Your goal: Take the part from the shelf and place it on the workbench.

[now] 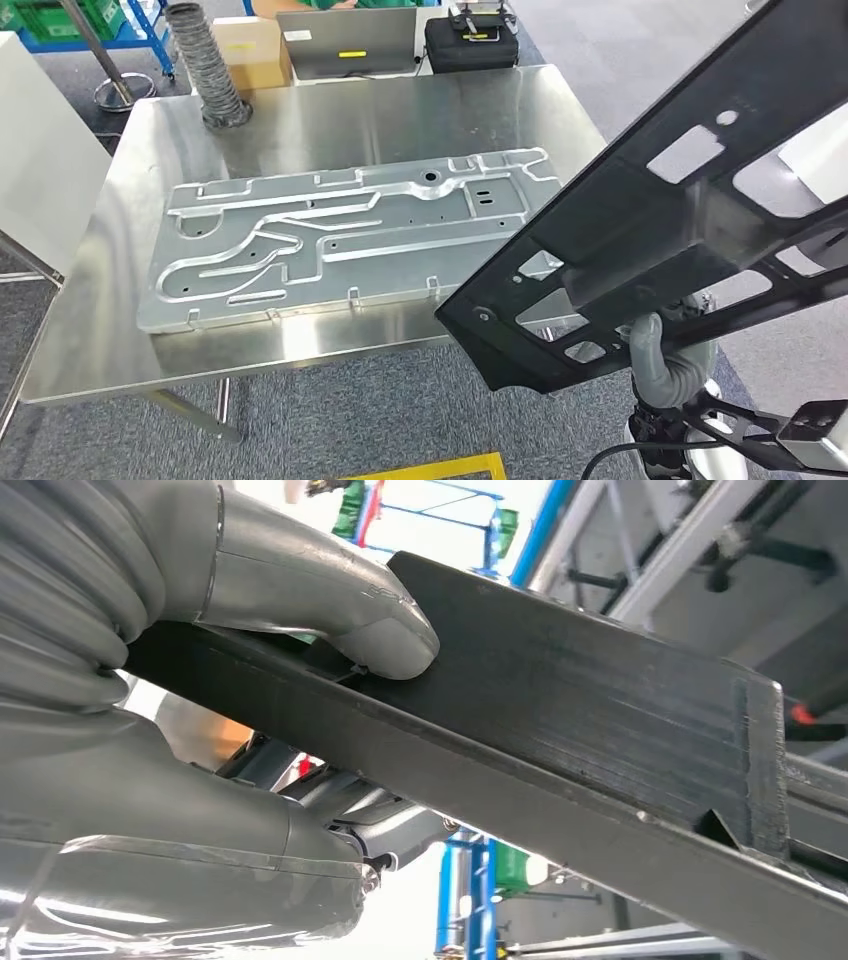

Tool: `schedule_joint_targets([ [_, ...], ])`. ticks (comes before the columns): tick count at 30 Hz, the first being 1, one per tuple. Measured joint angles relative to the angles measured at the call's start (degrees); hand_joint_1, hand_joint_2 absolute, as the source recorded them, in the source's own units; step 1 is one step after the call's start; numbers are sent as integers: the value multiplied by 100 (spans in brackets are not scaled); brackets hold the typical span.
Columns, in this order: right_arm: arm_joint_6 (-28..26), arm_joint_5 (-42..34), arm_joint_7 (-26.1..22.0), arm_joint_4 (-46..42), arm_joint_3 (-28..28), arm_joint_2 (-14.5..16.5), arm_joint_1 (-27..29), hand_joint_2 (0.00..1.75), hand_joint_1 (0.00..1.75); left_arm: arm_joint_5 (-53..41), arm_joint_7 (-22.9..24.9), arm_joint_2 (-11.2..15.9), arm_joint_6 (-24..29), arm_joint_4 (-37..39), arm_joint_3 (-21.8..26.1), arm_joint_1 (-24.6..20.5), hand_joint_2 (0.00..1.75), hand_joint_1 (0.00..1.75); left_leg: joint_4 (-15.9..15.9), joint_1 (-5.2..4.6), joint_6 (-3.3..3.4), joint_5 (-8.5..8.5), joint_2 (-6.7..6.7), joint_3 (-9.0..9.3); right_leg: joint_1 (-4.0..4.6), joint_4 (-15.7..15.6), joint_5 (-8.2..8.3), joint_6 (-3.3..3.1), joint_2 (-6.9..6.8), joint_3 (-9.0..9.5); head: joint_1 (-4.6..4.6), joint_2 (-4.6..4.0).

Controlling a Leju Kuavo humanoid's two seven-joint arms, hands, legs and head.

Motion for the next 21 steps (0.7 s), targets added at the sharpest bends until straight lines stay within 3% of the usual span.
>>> schedule_joint_targets([
  [3,-185,363,182,226,21,0,-352,175,175,-68,-54,2,-62,0,-16,-10,175,0,-18,-5,-89,-55,32,28,-4,-87,-39,-100,38,26,-1,0],
  [5,-554,1067,336,614,126,-2,-967,175,175,-132,-49,3,-74,0,-35,-25,175,0,225,-6,-144,-204,44,-58,-37,-132,-29,-171,67,44,-1,0],
  [6,-801,1554,411,887,233,-11,-1391,175,175,-165,-48,4,-79,0,-44,-30,175,0,535,2,-165,-352,43,-210,-41,-146,-24,-197,82,50,-1,0],
  [8,-1470,2877,560,1566,578,-47,-2368,175,175,-213,-72,4,-101,0,-64,-50,175,0,1353,16,-193,-661,42,-680,-31,-139,-29,-228,107,42,-1,0],
  [9,-1837,3669,630,1927,825,-78,-2885,175,175,-227,-88,5,-115,0,-75,-69,175,0,1643,20,-203,-710,42,-874,-26,-127,-32,-234,114,39,-1,0],
  [10,-2177,4573,694,2315,1139,-116,-3430,175,175,-245,-106,6,-132,0,-89,-95,175,0,1727,20,-206,-635,43,-976,-23,-112,-38,-238,117,37,-1,0],
  [11,-2421,5440,755,2725,1511,-168,-4009,175,175,-266,-120,9,-153,0,-111,-119,175,0,1563,20,-199,-437,43,-962,-20,-95,-49,-238,120,41,-1,0],
  [13,-2598,6738,862,3571,2321,-283,-5090,175,175,-320,-132,23,-194,0,-161,-158,175,0,799,7,-139,91,66,-719,-7,-70,-81,-223,111,65,0,0],
  [14,-2632,7152,930,3992,2706,-327,-5548,175,175,-349,-123,31,-212,0,-186,-177,175,0,436,-7,-102,271,82,-595,8,-60,-96,-206,92,68,0,0],
  [16,-2688,7716,1121,4844,3423,-364,-6277,175,175,-416,-73,38,-245,0,-242,-213,175,0,117,-35,-46,385,88,-510,28,-59,-101,-161,26,52,0,0],
  [19,-2716,8102,1458,6143,4363,-355,-7028,175,175,-511,-22,29,-300,0,-355,-250,175,0,43,2,10,431,4,-512,39,-34,-135,-79,-55,34,0,0],
  [21,-2750,8139,1608,6884,4796,-325,-7279,175,175,-540,-23,13,-326,0,-420,-296,175,0,-9,47,52,464,-48,-483,31,335,-335,-22,-59,-137,0,0],
])
